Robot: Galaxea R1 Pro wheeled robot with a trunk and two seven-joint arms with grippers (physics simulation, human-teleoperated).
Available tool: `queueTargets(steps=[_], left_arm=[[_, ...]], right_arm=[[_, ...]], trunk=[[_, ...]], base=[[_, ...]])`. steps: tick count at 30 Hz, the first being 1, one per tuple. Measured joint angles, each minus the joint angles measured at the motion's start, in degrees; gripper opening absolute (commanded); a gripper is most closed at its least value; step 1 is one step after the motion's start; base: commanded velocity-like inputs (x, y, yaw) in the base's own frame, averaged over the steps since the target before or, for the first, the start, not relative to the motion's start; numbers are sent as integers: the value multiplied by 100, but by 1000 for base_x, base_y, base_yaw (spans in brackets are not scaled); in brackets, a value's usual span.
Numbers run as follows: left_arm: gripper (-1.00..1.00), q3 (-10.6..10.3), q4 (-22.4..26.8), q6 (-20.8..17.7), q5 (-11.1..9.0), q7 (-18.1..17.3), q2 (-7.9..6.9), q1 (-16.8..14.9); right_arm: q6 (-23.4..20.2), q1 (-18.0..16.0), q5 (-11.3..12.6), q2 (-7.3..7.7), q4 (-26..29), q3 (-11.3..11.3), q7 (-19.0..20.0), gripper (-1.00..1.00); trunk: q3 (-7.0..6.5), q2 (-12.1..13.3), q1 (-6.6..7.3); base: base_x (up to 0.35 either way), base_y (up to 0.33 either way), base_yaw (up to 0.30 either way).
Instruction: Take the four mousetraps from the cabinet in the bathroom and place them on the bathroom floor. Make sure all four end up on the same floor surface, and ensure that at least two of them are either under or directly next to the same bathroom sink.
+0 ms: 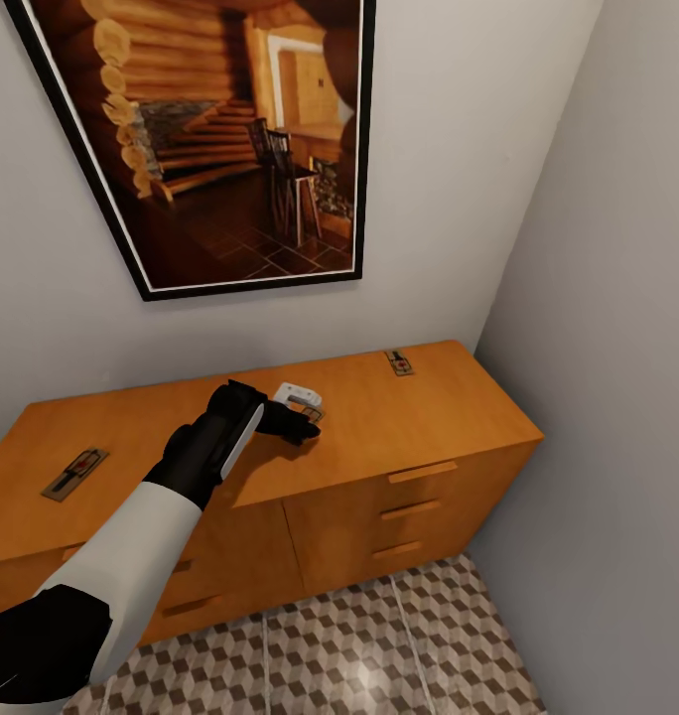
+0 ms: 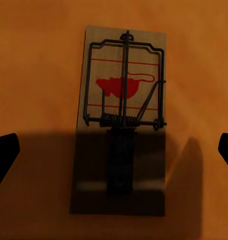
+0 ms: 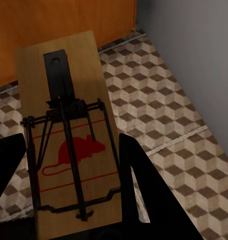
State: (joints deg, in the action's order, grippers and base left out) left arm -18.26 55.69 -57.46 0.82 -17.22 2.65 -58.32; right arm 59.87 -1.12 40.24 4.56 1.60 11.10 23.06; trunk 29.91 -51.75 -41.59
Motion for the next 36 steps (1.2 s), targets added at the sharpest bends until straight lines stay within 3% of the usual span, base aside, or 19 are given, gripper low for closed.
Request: queueTargets(steps=[12, 36], left_arm=[[100, 0, -25, -5, 3, 311, 11, 0], [100, 1, -27, -5, -4, 329, 16, 0]], right_arm=[[0, 0, 0, 2, 1, 0, 0, -100], [0, 0, 0, 4, 1, 0, 0, -100]], trunk=[[0, 0, 0], [0, 0, 0]], base=[[0, 0, 0], [0, 0, 0]])
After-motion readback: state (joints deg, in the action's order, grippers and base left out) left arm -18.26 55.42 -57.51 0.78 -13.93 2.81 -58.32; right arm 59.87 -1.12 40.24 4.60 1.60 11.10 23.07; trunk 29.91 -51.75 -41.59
